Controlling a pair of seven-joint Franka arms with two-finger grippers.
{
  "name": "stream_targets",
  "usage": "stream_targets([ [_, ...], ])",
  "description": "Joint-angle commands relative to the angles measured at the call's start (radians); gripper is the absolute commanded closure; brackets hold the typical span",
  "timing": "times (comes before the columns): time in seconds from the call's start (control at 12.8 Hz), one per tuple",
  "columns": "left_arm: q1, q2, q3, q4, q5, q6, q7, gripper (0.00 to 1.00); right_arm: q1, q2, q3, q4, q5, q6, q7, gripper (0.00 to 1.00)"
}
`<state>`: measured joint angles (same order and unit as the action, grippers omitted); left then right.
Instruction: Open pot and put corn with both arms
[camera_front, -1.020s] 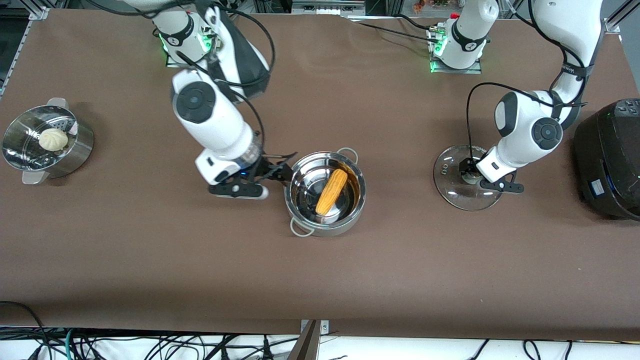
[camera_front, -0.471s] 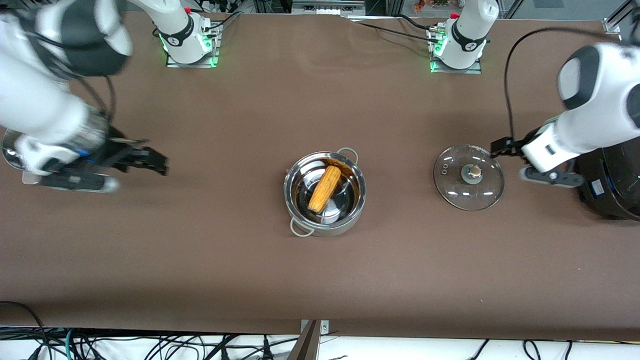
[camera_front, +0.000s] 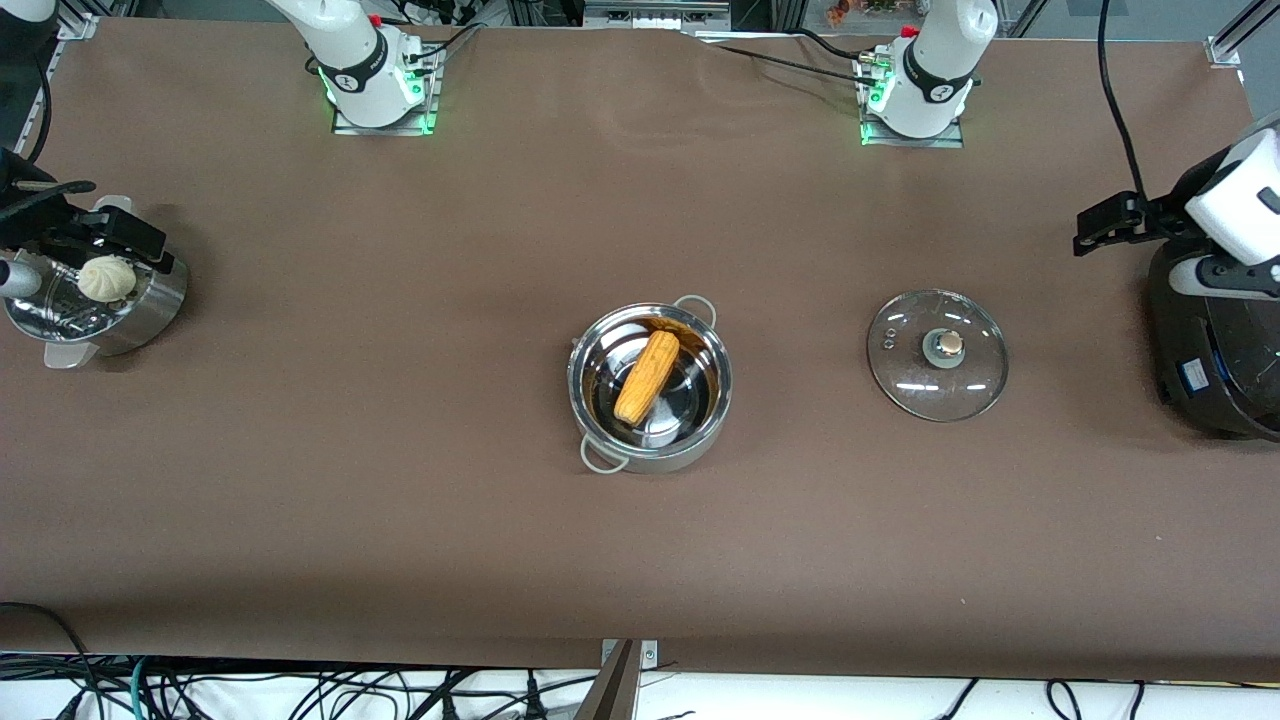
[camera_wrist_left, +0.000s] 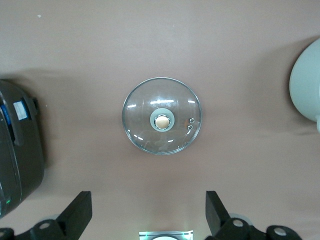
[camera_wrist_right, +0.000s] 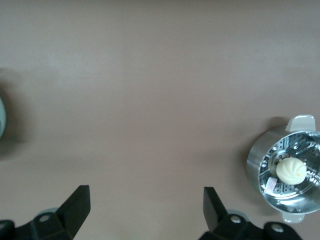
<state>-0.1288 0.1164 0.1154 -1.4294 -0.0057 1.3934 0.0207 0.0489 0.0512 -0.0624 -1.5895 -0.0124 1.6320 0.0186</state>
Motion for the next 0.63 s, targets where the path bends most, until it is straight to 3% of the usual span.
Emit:
stream_targets([
  [0.0, 0.029, 0.011, -0.029, 0.036, 0.010, -0.017, -0.024, 0.00, -0.018, -0.088, 0.033, -0.128, -0.009, 0.086, 0.006, 0.00],
  [0.16, 0.049, -0.009, -0.043, 0.000, 0.009, 0.018, -0.024, 0.00, -0.018, -0.117, 0.032, -0.177, -0.009, 0.107, 0.011, 0.00],
  [0.55, 0.052, -0.050, -0.049, -0.078, 0.007, 0.064, -0.039, 0.00, -0.018, -0.099, 0.022, -0.162, 0.011, 0.098, 0.011, 0.00],
])
